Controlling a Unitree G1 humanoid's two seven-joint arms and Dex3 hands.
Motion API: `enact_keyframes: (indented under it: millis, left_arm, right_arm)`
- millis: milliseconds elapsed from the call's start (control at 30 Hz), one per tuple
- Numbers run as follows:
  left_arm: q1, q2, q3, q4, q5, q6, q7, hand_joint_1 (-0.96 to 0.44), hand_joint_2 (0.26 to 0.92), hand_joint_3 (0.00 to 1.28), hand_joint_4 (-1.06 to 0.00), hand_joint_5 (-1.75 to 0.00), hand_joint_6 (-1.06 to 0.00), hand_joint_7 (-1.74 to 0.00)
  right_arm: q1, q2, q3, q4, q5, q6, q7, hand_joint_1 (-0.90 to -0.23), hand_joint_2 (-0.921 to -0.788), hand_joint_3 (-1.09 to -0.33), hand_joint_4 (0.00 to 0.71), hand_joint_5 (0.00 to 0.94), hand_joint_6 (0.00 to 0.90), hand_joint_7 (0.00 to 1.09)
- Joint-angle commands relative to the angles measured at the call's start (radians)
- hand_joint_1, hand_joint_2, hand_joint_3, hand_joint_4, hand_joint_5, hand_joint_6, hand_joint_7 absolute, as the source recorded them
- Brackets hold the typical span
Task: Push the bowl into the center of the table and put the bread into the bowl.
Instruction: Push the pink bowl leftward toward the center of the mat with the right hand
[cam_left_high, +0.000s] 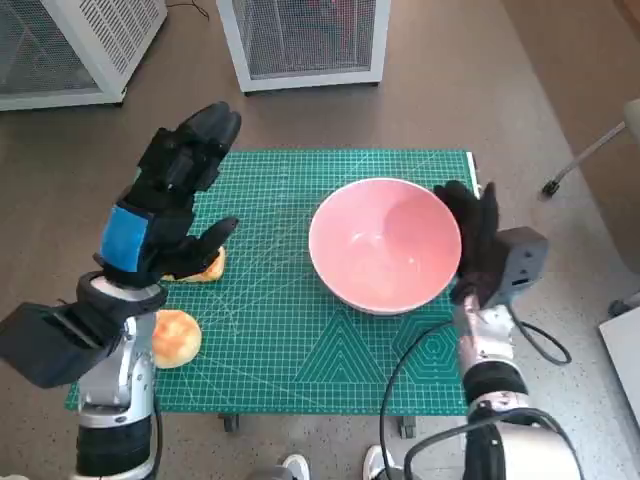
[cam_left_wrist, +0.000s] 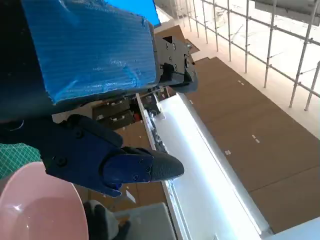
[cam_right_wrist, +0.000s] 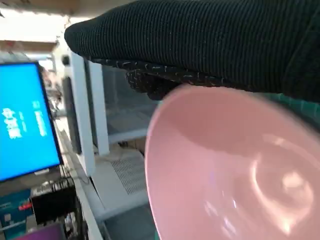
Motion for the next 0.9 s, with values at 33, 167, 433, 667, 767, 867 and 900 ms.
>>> enact_keyframes:
  millis: [33,167,433,667,767,867,900]
  left_arm:
    - [0.030,0.009,0.012,-0.048,0.001,0.021,0.018,-0.57,0.921,0.36,-0.27,0.00,-0.13,-0.46]
    - [0.048,0.011,0.017,-0.078,0.001,0.039,0.031,-0.59,0.921,0.36,-0.27,0.00,-0.12,-0.46]
    - [0.082,0.012,0.025,-0.124,0.006,0.060,0.051,-0.59,0.921,0.36,-0.26,0.00,-0.11,-0.48]
    - [0.111,0.012,0.032,-0.161,0.023,0.074,0.076,-0.61,0.921,0.37,-0.25,0.00,-0.07,-0.54]
    - [0.120,0.012,0.035,-0.173,0.023,0.078,0.083,-0.61,0.921,0.37,-0.25,0.00,-0.07,-0.55]
    - [0.129,0.013,0.036,-0.180,0.024,0.078,0.087,-0.61,0.921,0.37,-0.25,0.00,-0.05,-0.59]
    - [0.132,0.014,0.037,-0.182,0.025,0.076,0.088,-0.61,0.921,0.37,-0.25,0.00,-0.04,-0.60]
  right_arm:
    - [-0.001,0.042,-0.013,0.015,0.004,0.038,0.008,-0.538,-0.921,-0.750,0.266,0.008,0.441,0.03]
    - [-0.014,0.066,-0.029,0.015,0.017,0.057,0.022,-0.550,-0.921,-0.723,0.268,0.006,0.457,0.04]
    - [-0.040,0.100,-0.055,0.015,0.028,0.086,0.038,-0.578,-0.921,-0.678,0.275,0.006,0.474,0.04]
    - [-0.070,0.126,-0.057,0.016,0.019,0.100,0.044,-0.587,-0.921,-0.658,0.275,0.004,0.483,0.04]
    - [-0.078,0.132,-0.054,0.016,0.016,0.103,0.047,-0.588,-0.921,-0.656,0.276,0.004,0.484,0.04]
    - [-0.084,0.135,-0.051,0.016,0.011,0.105,0.048,-0.589,-0.921,-0.657,0.279,0.005,0.486,0.04]
    - [-0.086,0.136,-0.051,0.017,0.011,0.106,0.051,-0.589,-0.921,-0.657,0.280,0.005,0.486,0.04]
